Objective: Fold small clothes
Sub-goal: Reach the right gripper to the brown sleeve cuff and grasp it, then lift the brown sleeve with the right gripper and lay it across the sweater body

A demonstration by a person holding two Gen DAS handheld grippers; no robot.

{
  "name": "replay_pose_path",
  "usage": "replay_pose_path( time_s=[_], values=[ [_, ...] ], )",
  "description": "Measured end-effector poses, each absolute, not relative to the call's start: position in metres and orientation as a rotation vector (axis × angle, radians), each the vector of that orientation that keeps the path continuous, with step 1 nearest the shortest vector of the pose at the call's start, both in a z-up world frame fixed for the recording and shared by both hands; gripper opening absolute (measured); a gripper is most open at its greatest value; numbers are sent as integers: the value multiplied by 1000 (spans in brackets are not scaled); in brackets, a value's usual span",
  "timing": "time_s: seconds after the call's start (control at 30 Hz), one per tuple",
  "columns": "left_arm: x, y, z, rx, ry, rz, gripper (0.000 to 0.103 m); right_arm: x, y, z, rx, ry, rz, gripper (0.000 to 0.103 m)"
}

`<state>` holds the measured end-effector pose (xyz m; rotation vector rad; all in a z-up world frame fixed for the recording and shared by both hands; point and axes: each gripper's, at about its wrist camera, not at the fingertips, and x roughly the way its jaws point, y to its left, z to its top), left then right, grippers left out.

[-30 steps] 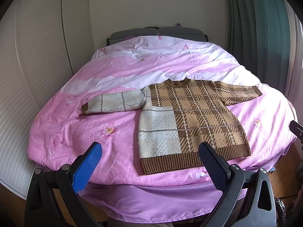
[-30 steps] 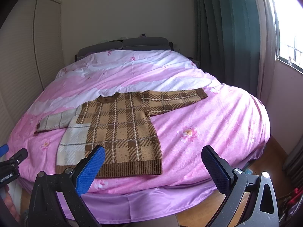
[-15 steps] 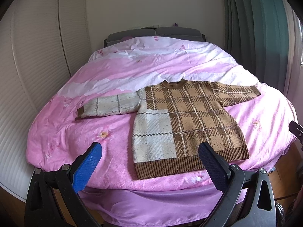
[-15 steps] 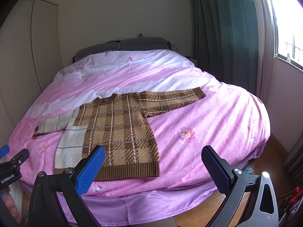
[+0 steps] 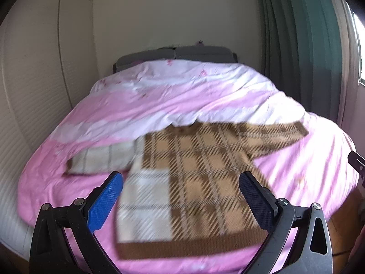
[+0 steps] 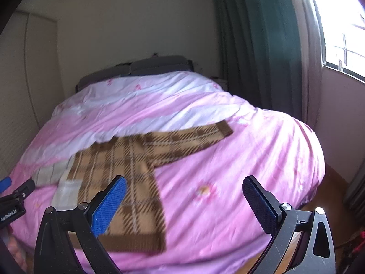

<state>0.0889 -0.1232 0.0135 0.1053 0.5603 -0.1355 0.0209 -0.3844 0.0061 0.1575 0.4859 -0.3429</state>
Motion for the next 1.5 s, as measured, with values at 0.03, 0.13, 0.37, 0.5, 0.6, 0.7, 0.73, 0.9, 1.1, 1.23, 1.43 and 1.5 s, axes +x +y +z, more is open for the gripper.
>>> replay_pose_path(
  time_s=[0.03, 0.13, 0.37, 0.5, 0.6, 0.7, 0.73, 0.9, 1.1, 1.23, 1.43, 1.5],
  values=[
    [99, -135, 15, 105, 549, -141, 103, 27, -394, 6, 171, 475, -348, 103],
    [128, -171, 17, 100, 511, -153, 103, 53, -427, 7, 202, 438, -365, 103],
    [191, -246, 0, 94, 460, -142, 103, 124, -498, -13, 232, 390, -403, 96],
    [227, -280, -21, 72, 496, -140, 103, 165, -537, -34, 287, 414, -432, 85],
    [253, -304, -38, 71, 523, -130, 103, 190, -562, -56, 345, 454, -441, 77],
    [275, -320, -55, 67, 556, -120, 103, 212, -585, -78, 426, 495, -433, 73],
    [285, -324, -61, 58, 573, -118, 103, 220, -591, -86, 443, 512, -435, 72],
    [311, -337, -79, 49, 607, -100, 103, 247, -613, -110, 484, 563, -447, 67],
    [331, -350, -88, 52, 627, -93, 103, 271, -632, -129, 546, 617, -474, 58],
    [336, -355, -87, 58, 626, -97, 103, 281, -638, -135, 590, 616, -446, 46],
    [333, -338, -74, 63, 626, -89, 103, 274, -622, -112, 565, 547, -389, 11],
    [329, -324, -66, 63, 620, -76, 103, 272, -603, -94, 510, 523, -373, 11]
  ],
)
